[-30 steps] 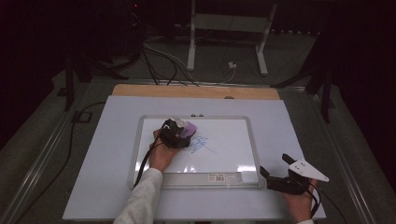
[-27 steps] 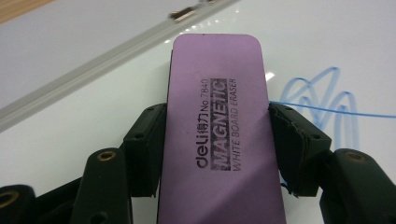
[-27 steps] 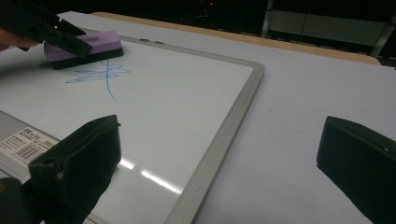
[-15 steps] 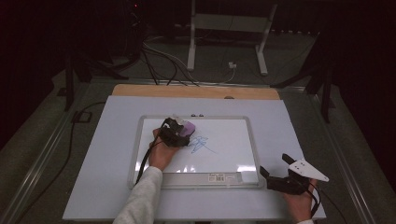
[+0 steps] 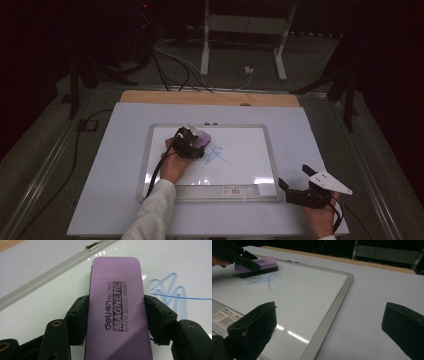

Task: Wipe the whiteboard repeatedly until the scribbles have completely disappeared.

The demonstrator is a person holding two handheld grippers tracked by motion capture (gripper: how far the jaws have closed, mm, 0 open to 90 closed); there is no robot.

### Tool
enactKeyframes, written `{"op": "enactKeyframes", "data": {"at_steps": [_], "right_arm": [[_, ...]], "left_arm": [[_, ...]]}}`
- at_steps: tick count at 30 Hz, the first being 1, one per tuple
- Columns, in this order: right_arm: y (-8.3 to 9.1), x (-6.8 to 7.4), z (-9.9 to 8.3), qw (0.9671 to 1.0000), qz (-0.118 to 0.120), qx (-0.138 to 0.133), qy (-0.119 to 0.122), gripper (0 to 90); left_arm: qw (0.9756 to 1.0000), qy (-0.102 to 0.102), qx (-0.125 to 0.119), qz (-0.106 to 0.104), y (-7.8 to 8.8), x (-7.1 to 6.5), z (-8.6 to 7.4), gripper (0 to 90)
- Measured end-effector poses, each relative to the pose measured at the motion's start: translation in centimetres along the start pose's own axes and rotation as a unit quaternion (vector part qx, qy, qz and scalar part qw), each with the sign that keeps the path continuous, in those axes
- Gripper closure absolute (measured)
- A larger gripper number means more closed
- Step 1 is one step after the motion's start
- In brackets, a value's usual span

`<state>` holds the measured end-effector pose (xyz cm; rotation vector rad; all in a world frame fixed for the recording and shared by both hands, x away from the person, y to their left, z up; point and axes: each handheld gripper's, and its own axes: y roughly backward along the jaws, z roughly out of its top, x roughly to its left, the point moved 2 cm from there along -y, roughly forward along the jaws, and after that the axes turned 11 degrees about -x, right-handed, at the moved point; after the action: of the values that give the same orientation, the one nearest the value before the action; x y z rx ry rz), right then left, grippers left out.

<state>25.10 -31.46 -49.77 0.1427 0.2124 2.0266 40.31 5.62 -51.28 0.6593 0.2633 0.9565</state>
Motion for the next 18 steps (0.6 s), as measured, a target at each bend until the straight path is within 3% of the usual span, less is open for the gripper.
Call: {"op": "enactKeyframes", "data": {"at_steps": [2,7,14,15,18], "right_arm": [[0.0,0.0,0.0,1.0000,0.000,0.000,0.000,0.2],[-0.1,0.1,0.0,1.0000,0.001,0.001,0.001,0.2],[-0.1,0.2,0.0,1.0000,0.002,0.002,0.002,0.2],[-0.1,0.2,0.0,1.0000,0.002,0.002,0.003,0.2],[-0.1,0.1,0.0,1.0000,0.001,0.001,0.002,0.2]], "left_arm": [[1.0000,0.004,0.001,-0.001,0.0,0.0,0.0,41.8],[0.9999,-0.009,0.002,-0.006,0.3,-1.3,0.0,41.8],[0.9988,-0.016,-0.003,-0.046,0.8,-3.8,-0.2,41.8],[0.9988,-0.023,-0.004,-0.043,0.8,-4.0,-0.2,41.8],[0.9988,-0.011,-0.004,-0.048,0.7,-3.4,-0.2,41.8]]}}
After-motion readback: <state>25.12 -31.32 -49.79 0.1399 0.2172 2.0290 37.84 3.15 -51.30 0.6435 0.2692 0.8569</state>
